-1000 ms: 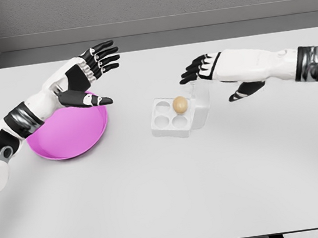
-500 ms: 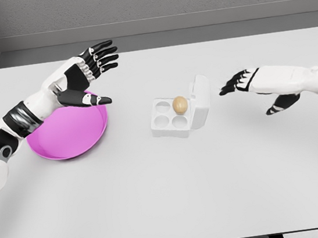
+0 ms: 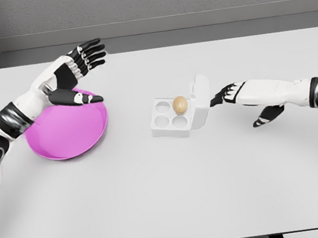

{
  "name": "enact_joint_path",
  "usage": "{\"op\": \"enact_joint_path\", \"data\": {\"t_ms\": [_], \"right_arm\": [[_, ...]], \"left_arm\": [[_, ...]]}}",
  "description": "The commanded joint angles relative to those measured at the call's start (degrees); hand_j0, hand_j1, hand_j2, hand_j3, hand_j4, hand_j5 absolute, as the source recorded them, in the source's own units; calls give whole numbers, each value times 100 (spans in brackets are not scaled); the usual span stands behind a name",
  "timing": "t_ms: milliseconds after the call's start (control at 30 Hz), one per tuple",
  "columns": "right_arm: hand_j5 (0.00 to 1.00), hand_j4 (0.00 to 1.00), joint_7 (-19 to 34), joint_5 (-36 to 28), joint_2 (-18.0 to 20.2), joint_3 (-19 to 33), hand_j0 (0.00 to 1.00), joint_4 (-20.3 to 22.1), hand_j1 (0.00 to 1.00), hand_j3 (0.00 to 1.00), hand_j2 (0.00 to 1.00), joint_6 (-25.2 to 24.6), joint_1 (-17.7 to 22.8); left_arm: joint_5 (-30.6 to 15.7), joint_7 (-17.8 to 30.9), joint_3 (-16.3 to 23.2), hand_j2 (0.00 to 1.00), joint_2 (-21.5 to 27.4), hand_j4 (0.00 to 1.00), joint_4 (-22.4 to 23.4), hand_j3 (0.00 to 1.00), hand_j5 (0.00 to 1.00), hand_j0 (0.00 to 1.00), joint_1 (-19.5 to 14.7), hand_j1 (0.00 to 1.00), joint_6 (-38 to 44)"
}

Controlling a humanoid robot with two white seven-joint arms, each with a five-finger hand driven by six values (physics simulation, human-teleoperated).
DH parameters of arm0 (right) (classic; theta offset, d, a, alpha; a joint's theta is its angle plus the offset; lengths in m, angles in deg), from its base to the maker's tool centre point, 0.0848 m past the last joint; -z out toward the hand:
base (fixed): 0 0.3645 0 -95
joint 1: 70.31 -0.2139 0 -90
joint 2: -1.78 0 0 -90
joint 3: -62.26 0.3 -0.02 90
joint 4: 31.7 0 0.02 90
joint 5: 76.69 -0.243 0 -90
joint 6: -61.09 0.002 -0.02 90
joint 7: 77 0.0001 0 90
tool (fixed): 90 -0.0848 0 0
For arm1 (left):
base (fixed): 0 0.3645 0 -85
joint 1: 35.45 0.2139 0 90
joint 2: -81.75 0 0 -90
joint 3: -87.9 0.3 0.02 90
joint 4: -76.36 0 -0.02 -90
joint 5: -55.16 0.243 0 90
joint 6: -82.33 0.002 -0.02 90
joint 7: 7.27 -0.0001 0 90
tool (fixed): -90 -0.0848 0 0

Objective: Pack egg into the box and close the box lid

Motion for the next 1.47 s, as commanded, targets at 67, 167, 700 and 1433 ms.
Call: {"op": "enact_joint_path", "data": {"t_ms": [67,167,700,1433], "right_arm": [[100,100,3,-21,-74,9,100,33,100,100,100,-12,-18],[100,100,-6,-21,-83,9,100,41,100,100,100,-12,-35],[100,100,3,-4,-479,-44,100,270,100,100,100,-12,-211],[100,100,-32,-4,260,466,100,217,100,100,100,-12,-562]], "left_arm": [[196,0,-275,100,-150,100,-25,100,100,100,0,100,-3],[196,0,-372,100,-168,100,-43,100,100,100,0,100,15],[223,0,-557,100,-80,100,-157,100,100,100,62,100,67],[143,0,-680,100,122,100,-1010,100,100,100,897,100,1614]]}}
